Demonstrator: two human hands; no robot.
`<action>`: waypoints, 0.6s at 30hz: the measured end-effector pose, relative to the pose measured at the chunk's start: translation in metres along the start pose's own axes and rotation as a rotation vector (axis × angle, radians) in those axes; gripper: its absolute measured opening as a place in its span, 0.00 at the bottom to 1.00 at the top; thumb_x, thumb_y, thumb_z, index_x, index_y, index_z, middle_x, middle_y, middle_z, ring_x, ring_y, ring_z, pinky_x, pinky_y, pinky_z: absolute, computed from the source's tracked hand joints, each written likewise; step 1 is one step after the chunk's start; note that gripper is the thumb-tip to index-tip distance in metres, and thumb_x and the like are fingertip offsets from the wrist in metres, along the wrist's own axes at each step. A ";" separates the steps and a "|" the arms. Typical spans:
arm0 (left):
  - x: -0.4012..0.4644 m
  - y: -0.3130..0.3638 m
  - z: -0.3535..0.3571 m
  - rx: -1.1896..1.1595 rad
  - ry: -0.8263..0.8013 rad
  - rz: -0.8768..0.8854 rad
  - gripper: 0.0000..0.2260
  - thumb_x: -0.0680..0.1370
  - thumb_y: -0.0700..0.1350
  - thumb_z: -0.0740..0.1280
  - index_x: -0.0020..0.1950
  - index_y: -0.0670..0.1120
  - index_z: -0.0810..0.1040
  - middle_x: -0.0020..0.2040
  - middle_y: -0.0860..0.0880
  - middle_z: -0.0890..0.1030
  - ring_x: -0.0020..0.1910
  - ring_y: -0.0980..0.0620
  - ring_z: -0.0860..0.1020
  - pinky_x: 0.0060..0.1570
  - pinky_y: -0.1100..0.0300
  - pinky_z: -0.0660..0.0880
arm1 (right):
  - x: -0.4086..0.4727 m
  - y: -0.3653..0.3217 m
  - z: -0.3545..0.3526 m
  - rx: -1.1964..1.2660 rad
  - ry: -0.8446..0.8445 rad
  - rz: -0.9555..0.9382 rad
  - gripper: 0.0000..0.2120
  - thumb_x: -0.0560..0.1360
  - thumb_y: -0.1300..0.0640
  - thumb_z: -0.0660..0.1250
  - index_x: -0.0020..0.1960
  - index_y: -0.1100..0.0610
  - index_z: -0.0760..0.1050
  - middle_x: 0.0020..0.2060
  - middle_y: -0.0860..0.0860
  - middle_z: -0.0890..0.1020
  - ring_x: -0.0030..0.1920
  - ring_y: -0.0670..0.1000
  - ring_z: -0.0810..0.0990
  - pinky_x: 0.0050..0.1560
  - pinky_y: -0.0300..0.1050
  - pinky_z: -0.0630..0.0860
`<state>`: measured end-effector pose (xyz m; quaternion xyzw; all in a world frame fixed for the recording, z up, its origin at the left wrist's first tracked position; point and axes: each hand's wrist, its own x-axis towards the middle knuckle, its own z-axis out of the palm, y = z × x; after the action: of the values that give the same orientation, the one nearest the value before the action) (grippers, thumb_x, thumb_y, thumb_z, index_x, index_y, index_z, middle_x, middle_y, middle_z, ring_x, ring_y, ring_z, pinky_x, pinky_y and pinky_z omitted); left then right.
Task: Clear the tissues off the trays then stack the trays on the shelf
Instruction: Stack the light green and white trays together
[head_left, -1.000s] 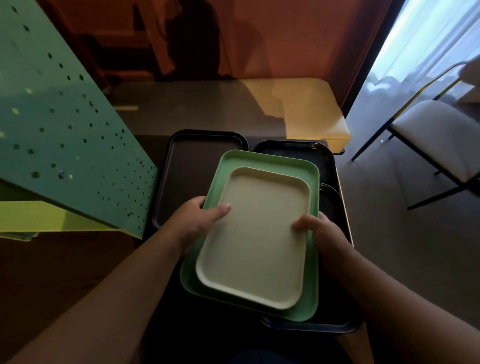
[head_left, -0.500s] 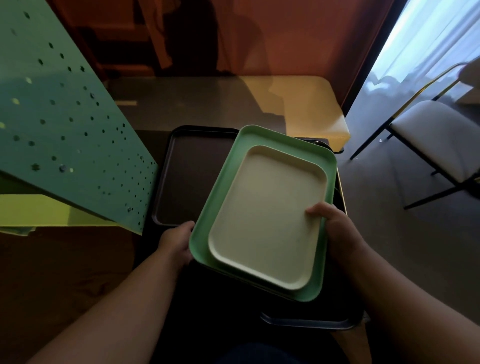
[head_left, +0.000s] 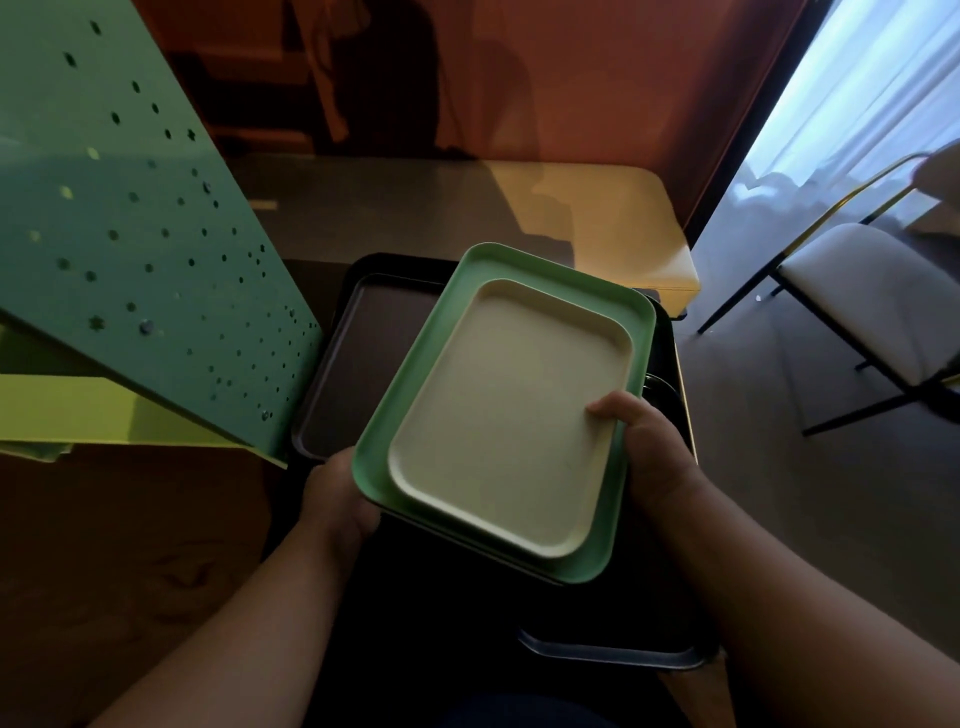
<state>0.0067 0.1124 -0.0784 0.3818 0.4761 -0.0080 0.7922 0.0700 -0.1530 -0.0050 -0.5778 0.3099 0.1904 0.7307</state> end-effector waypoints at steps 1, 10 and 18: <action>0.001 -0.003 -0.005 -0.049 -0.058 -0.002 0.28 0.68 0.38 0.71 0.67 0.30 0.75 0.62 0.31 0.79 0.59 0.33 0.80 0.48 0.47 0.84 | 0.002 -0.001 0.001 -0.006 0.000 -0.004 0.39 0.51 0.54 0.74 0.63 0.62 0.79 0.60 0.70 0.80 0.50 0.68 0.81 0.56 0.75 0.76; -0.037 -0.006 -0.011 -0.007 -0.270 -0.081 0.11 0.68 0.44 0.79 0.26 0.51 0.86 0.28 0.52 0.84 0.26 0.57 0.83 0.25 0.64 0.79 | -0.007 -0.027 0.012 -0.038 -0.039 -0.107 0.32 0.61 0.59 0.70 0.65 0.58 0.75 0.60 0.67 0.80 0.53 0.69 0.80 0.58 0.73 0.76; -0.051 0.009 0.012 0.059 -0.624 -0.161 0.40 0.52 0.40 0.86 0.62 0.33 0.80 0.62 0.34 0.81 0.58 0.38 0.83 0.52 0.47 0.82 | -0.014 -0.047 -0.024 0.035 -0.104 -0.160 0.32 0.65 0.59 0.69 0.70 0.57 0.73 0.64 0.70 0.77 0.60 0.75 0.77 0.56 0.75 0.76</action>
<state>-0.0092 0.0931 -0.0311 0.3449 0.2385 -0.2010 0.8853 0.0844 -0.1871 0.0353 -0.5771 0.2275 0.1555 0.7688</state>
